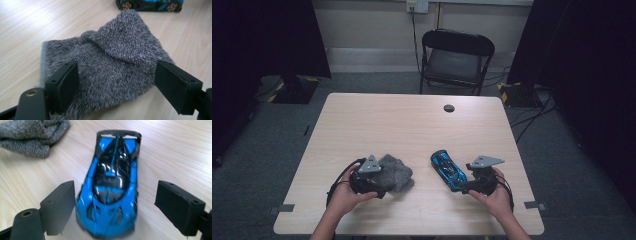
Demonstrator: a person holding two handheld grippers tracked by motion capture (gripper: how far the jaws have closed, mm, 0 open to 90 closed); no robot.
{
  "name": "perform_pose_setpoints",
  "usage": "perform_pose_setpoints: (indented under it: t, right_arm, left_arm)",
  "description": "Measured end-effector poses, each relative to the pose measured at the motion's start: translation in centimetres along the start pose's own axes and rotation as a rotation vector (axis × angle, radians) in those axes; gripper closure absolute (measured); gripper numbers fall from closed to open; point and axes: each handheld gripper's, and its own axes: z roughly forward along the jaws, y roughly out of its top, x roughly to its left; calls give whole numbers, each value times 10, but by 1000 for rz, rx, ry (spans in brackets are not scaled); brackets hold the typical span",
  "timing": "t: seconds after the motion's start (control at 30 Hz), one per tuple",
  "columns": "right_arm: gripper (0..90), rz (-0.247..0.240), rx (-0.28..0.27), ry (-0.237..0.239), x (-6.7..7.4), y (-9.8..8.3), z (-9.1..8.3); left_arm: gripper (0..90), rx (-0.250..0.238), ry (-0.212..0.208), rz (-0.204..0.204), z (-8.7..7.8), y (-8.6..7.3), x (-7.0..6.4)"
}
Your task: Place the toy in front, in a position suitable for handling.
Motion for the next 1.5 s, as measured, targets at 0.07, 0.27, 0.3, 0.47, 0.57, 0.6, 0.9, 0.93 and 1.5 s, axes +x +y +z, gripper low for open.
perform_pose_setpoints:
  t: [0.07,0.27,0.3,0.47,0.57,0.6,0.9,0.93,1.5]
  right_arm:
    - [164,2,3,0,-1,-2,-2]
    - [170,3,35,-7,-12,-19,-9]
    - [170,4,39,-6,-14,-20,-10]
    - [177,16,34,-6,-22,-28,-19]
    - [186,29,30,-7,-26,-33,-23]
    - [186,29,30,-7,-26,-33,-23]
    - [191,51,14,-7,-29,-35,-23]
    - [191,51,13,-7,-29,-34,-23]
    - [195,65,5,11,-30,-39,-21]
  left_arm:
    - [165,6,-2,4,3,1,1]
    - [161,17,4,2,14,13,5]
    - [160,30,2,7,16,14,5]
    - [170,16,2,43,11,24,8]
    - [168,77,-12,85,7,24,11]
    - [167,77,-12,85,7,24,11]
    - [152,122,17,92,36,15,0]
    - [155,122,17,92,36,15,0]
    - [167,39,-37,160,62,37,11]
